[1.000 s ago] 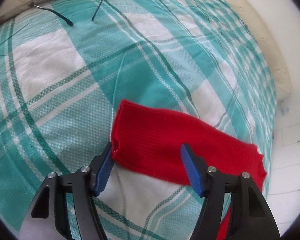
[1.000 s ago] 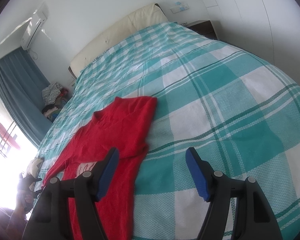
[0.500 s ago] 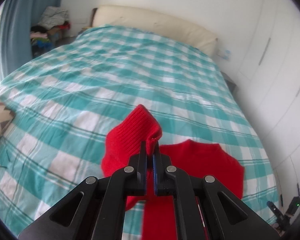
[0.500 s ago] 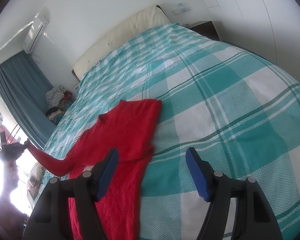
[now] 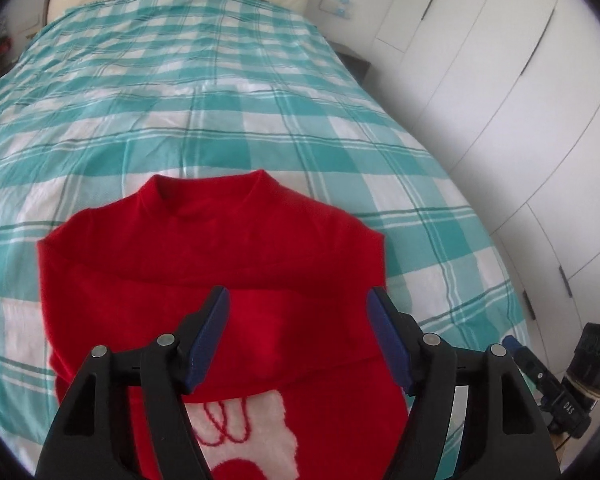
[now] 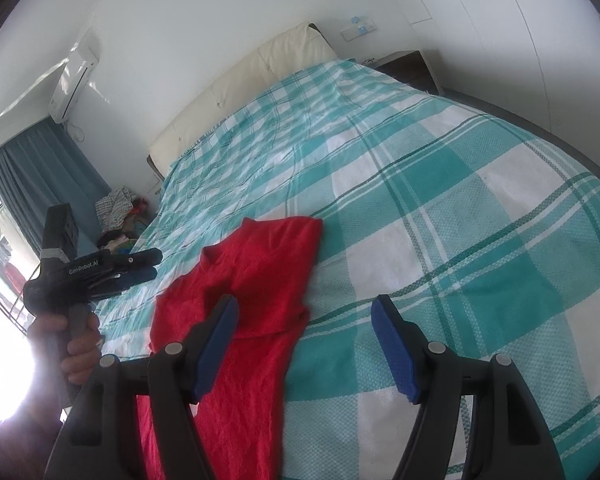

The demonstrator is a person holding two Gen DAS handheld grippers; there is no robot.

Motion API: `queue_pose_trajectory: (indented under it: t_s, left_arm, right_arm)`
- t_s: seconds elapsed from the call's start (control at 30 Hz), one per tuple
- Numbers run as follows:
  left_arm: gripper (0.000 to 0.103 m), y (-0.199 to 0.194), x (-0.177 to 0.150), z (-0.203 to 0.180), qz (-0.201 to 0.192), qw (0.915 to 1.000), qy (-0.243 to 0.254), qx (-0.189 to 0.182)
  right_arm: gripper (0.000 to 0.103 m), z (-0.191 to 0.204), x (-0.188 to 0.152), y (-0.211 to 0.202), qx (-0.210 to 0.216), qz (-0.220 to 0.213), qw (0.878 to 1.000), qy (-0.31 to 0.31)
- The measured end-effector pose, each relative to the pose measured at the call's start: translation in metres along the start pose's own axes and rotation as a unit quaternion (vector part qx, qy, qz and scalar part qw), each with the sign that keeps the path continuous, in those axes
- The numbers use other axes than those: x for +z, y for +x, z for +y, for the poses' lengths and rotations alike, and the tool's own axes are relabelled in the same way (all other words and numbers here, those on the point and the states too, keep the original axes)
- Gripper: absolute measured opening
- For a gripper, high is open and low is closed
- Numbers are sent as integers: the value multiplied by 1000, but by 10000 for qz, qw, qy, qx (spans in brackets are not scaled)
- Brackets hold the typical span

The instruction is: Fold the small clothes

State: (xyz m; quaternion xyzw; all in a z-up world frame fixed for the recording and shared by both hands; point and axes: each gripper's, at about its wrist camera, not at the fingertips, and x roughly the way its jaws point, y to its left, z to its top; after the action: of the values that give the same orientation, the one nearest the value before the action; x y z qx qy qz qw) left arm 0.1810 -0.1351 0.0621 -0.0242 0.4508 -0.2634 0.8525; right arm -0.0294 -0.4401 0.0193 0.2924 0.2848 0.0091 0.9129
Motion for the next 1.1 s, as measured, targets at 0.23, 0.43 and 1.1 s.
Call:
queue_pose_trajectory:
  t_s: [0.23,0.43,1.1]
  left_arm:
    - [94,-73,-46,99,-620,9866,-458,1439]
    - [94,-100,-122,174,-333,9689,-982,2247]
    - [94,-81,-162,167,-300,9721,-817,2178]
  right_arm:
    - [69,-2,1,0,168,71,9998,129]
    - [70,5,-6,5,-34,186,9998,-107]
    - [70,5,-13,22,-498,331,9976,-352]
